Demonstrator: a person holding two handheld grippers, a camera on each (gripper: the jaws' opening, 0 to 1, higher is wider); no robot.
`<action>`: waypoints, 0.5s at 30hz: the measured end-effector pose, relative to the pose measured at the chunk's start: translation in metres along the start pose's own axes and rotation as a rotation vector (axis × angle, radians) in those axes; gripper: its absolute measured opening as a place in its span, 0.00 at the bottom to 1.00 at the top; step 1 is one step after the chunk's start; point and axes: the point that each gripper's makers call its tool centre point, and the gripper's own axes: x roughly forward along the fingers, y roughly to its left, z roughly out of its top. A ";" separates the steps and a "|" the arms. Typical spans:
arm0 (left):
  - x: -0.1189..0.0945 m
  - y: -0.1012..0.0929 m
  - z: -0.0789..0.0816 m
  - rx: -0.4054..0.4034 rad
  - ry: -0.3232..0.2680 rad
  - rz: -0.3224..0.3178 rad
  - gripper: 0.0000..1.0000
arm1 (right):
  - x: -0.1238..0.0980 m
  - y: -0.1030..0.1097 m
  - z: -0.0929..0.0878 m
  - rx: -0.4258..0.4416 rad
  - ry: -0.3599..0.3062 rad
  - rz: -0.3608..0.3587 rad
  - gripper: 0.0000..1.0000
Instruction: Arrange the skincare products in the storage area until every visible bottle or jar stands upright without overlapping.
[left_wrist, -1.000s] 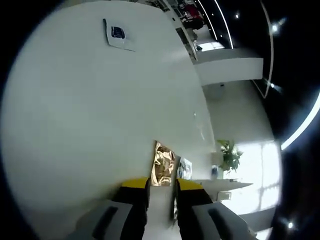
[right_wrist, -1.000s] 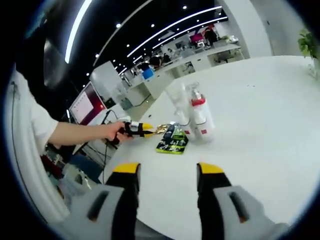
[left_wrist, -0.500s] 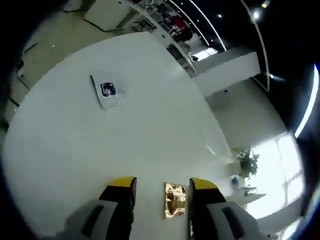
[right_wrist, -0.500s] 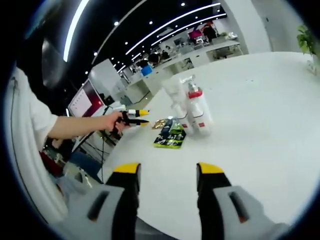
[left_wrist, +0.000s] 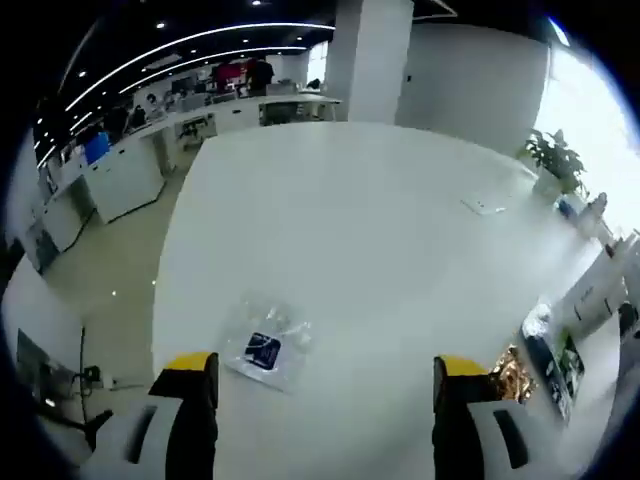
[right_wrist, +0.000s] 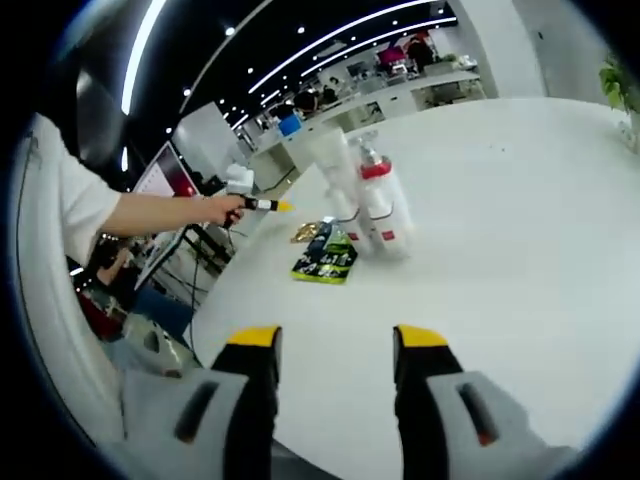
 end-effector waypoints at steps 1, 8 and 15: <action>0.002 0.003 0.004 0.009 -0.001 0.004 0.91 | 0.001 -0.001 -0.001 0.001 0.005 0.001 0.46; 0.012 0.019 0.008 0.098 0.090 -0.010 0.74 | -0.006 -0.013 -0.003 0.065 -0.019 -0.021 0.46; 0.020 0.015 0.005 0.115 0.171 -0.098 0.62 | -0.012 -0.024 -0.002 0.082 -0.021 -0.047 0.45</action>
